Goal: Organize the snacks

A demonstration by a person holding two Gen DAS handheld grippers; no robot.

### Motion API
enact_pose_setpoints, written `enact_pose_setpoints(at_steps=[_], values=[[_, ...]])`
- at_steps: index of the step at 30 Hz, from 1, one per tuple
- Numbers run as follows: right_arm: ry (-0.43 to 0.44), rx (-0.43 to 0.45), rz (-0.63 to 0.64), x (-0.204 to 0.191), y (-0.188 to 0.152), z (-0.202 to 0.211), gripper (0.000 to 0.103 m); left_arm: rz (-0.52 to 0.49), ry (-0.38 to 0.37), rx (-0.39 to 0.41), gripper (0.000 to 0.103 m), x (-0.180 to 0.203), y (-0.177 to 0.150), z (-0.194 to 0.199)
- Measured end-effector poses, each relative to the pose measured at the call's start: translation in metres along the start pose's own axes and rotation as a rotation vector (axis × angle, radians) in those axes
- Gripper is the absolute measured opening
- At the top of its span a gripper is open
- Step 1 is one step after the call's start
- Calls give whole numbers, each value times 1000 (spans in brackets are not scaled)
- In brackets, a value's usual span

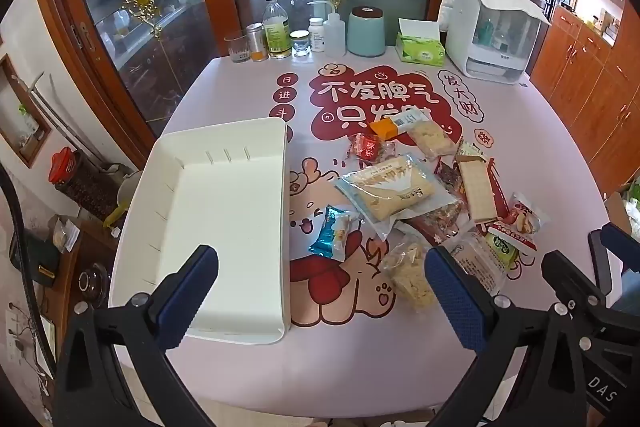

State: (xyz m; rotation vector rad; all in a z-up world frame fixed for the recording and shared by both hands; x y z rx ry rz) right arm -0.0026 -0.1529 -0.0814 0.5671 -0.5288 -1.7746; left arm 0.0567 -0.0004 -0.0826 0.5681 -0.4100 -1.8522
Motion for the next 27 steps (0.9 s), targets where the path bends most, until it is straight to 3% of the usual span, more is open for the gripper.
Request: enact_pose_setpoints(at_steps=[27], values=[[28,-11,5,1,-2,-1,85,-28,-46,-3,102,16,-4,5]])
Point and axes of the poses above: each gripper's, at about its wrist camera, not at the fingertips, and z roughly against the way its jaws point, x to its right, y to its top, the point moved 10 cm from there along -z, roughly the way its jaws point, and after that the axes turned 14 degrees about -z, right-handed, at the moved point
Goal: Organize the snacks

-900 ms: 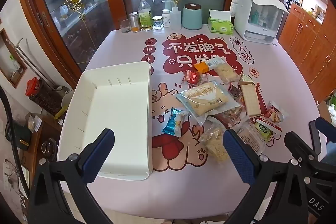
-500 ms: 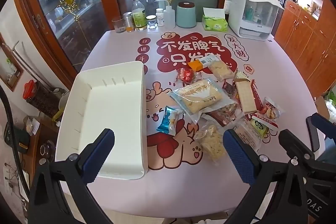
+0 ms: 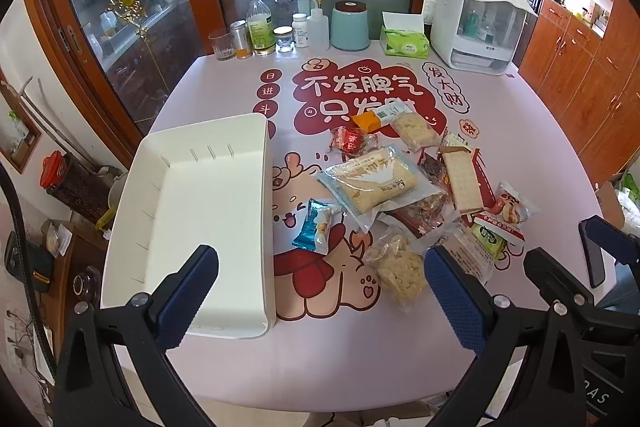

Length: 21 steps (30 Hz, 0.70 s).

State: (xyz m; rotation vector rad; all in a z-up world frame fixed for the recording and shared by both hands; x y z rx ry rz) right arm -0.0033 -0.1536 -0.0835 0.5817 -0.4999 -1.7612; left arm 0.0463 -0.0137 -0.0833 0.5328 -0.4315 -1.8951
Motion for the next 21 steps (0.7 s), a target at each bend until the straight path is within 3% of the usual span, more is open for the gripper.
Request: enact_pose_setpoints(at_steps=[21], values=[[23,1,5,-6,-1,1,85,11,5,-5,102,1,-2,-1]])
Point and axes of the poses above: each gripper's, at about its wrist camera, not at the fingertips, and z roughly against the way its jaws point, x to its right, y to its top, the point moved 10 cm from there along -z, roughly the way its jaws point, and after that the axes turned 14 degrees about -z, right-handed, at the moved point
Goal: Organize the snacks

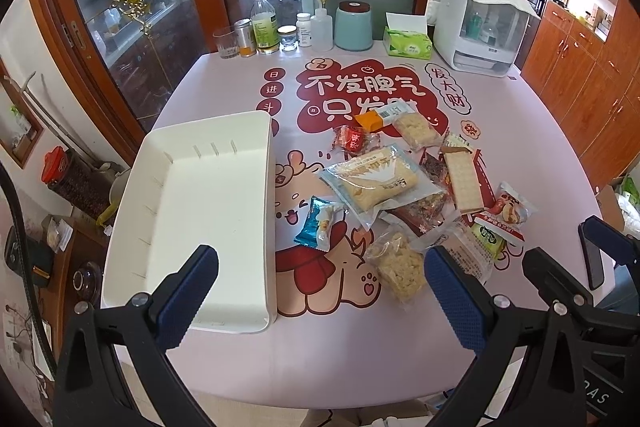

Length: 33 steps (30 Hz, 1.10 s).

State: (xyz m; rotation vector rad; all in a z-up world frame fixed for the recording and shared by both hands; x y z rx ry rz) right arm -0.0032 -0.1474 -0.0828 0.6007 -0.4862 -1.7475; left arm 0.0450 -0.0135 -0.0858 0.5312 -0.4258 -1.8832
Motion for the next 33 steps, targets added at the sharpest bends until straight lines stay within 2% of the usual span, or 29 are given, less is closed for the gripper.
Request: enact_pose_setpoints(at_steps=[26,33], values=[[14,-8,3,-1,-4,-1,85,17,-6,-13,102,0,-9,1],[15,0,9,-1,-4,1,85,33,9,10,102,-4,-4,10]])
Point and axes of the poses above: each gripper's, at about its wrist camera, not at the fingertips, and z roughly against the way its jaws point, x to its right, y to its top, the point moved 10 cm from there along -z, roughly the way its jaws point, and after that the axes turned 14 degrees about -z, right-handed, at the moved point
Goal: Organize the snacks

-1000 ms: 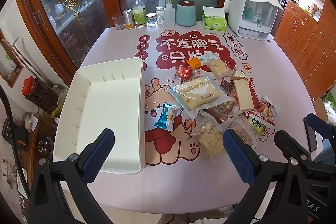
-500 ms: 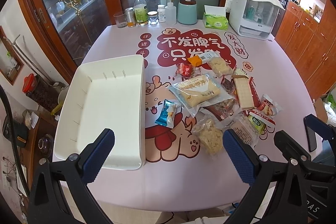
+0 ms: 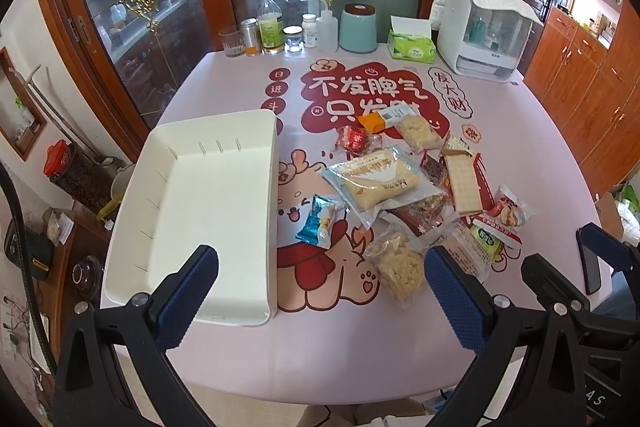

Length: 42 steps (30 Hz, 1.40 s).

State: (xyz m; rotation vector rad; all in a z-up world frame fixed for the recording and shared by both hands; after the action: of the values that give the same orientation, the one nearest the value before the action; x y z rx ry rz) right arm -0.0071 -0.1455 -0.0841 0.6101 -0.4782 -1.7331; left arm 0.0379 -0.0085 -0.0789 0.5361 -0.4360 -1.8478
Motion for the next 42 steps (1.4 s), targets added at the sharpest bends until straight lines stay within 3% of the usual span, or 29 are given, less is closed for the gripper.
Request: enact_pose_setpoints(at_steps=[6,31,42], values=[[12,6,-16,5,3,3,85,32,9,35,102,-10,6,8],[10,77,-7,15,30,23,85,-6,-42,19,102,-5,12,14],[-18,92,-50,40,36,20,85,-23,-21,21,102,5,22,6]])
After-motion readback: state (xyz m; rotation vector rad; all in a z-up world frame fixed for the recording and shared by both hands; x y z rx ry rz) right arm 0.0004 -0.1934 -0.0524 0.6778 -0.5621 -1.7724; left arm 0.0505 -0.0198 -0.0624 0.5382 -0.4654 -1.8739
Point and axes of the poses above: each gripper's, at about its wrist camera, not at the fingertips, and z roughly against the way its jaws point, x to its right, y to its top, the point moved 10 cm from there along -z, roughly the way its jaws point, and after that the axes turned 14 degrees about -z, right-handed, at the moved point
